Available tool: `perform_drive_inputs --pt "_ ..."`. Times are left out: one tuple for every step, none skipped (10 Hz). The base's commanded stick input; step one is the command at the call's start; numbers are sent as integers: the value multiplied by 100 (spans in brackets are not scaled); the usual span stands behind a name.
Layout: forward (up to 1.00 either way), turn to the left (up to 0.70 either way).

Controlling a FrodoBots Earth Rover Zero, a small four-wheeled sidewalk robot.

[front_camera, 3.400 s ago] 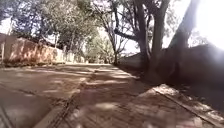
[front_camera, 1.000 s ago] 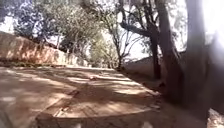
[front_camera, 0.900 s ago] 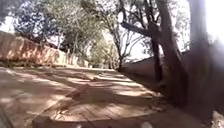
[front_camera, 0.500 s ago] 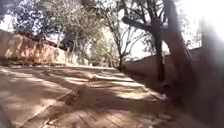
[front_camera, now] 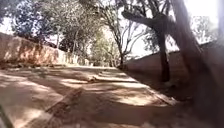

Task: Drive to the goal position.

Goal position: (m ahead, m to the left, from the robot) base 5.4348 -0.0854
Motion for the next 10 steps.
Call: perform_drive_inputs --pt "70 0" --pt "70 0" --pt "70 0" --pt "70 0" --pt "70 0" --pt "70 0" --pt "70 0" --pt "70 0" --pt "70 0" --pt "70 0"
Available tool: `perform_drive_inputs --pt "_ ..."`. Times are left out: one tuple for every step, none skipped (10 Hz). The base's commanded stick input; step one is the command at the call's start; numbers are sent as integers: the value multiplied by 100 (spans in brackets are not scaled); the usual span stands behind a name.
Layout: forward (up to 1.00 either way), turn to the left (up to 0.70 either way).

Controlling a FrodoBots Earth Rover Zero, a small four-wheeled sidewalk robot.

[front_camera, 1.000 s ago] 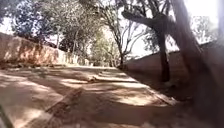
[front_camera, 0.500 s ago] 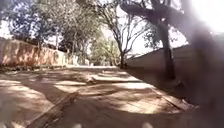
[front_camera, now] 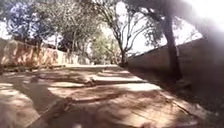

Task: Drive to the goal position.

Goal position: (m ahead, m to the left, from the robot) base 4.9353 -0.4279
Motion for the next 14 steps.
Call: perform_drive_inputs --pt "70 0" --pt "70 0" --pt "70 0" --pt "70 0" --pt "70 0" --pt "70 0" --pt "70 0" --pt "70 0" --pt "70 0" --pt "70 0" --pt "70 0" --pt "70 0" --pt "70 0" --pt "70 0"
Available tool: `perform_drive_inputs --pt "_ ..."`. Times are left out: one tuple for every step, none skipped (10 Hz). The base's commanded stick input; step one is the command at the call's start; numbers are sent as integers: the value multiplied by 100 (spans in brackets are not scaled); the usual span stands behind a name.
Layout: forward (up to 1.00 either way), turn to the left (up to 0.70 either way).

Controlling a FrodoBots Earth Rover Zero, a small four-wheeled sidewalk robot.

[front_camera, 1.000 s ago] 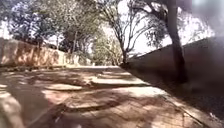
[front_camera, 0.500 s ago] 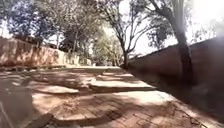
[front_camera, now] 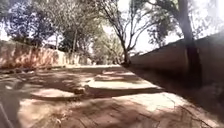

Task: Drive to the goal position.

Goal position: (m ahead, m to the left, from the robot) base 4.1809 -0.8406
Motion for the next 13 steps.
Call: perform_drive_inputs --pt "70 0" --pt "70 0" --pt "70 0" --pt "70 0" --pt "70 0" --pt "70 0" --pt "70 0" --pt "70 0" --pt "70 0" --pt "70 -11" --pt "70 -35" --pt "70 -35" --pt "70 -12"
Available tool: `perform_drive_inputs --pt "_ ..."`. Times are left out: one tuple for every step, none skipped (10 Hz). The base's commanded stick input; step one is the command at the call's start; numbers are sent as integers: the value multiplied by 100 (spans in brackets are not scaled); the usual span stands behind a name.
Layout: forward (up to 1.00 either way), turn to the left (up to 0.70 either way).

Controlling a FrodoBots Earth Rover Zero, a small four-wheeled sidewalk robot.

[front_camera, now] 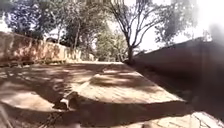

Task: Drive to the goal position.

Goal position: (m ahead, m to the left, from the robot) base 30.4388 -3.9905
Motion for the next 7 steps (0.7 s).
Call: perform_drive_inputs --pt "70 0" --pt "70 0" --pt "70 0" --pt "70 0" --pt "70 0" --pt "70 0" --pt "70 0"
